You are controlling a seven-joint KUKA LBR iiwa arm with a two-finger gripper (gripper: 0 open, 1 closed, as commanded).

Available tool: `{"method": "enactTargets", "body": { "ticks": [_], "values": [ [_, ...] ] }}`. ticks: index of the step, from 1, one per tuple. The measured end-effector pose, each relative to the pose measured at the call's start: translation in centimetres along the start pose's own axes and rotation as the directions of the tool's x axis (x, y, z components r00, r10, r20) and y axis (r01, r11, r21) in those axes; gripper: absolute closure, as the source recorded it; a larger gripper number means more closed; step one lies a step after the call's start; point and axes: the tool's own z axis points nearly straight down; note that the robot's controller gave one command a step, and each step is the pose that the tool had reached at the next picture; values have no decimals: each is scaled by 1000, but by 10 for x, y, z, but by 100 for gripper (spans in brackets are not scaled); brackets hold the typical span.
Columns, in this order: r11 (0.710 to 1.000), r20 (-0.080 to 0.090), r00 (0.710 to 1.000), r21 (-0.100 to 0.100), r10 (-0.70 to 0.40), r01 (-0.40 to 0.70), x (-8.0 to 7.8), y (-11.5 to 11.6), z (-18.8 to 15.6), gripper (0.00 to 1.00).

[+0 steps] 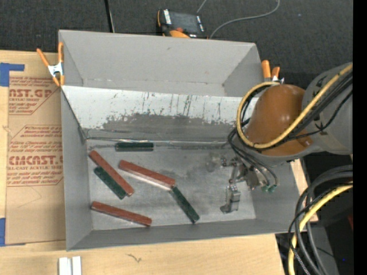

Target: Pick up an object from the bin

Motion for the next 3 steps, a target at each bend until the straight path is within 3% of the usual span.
{"method": "enactTargets", "body": {
  "ticks": [1,2,3],
  "values": [
    [1000,6,1000,0,3,-3,-10,63,-8,0],
    [962,1,962,0,272,-272,-40,101,68,0],
    [962,4,962,2,273,-273,-41,99,66,100]
  ]
}}
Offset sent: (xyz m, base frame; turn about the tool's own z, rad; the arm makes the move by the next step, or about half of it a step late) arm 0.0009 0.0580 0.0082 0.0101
